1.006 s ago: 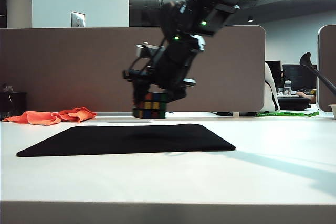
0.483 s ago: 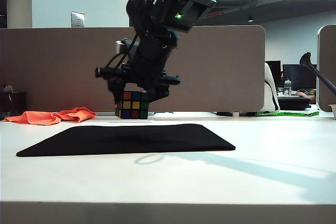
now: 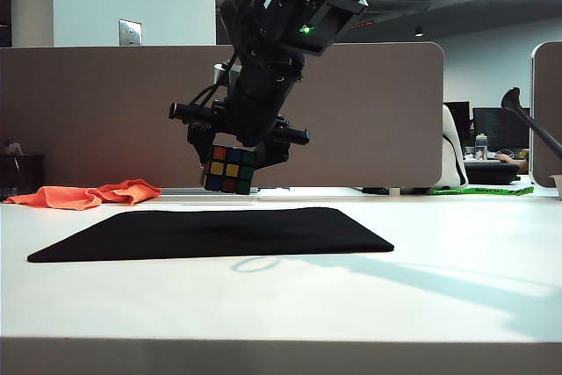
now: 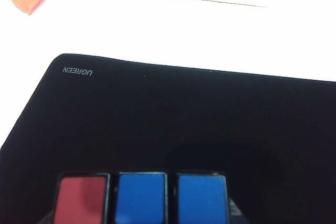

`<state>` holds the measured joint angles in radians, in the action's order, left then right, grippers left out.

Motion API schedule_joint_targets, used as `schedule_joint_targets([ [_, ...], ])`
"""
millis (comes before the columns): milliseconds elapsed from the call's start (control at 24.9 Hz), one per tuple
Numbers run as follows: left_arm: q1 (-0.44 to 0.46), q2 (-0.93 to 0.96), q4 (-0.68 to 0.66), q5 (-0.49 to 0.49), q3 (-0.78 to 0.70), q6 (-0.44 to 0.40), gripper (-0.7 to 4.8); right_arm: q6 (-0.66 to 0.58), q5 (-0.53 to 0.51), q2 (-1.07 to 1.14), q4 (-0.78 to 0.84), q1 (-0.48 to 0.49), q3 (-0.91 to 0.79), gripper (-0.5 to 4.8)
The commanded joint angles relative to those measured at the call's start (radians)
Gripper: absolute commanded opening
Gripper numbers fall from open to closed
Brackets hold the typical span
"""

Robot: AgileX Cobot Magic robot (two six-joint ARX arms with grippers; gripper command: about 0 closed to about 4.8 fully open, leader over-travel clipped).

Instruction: Pick up the cube on the right side of the mouse pad, then place it in the center of the mouse pad.

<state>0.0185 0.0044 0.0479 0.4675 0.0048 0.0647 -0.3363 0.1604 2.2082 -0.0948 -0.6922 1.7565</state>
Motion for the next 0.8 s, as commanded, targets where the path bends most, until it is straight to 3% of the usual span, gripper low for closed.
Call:
schedule_joint_targets([
  [40,0.001,0.001,0.014,0.001,0.003,0.000,-0.06,-0.029,0.030,0.012,0.017,-0.004,0.006,2.60],
  [805,0.001,0.001,0.013,0.001,0.004,0.000,-0.06,-0.089,0.028,0.048,-0.048,-0.005,0.006,2.61],
])
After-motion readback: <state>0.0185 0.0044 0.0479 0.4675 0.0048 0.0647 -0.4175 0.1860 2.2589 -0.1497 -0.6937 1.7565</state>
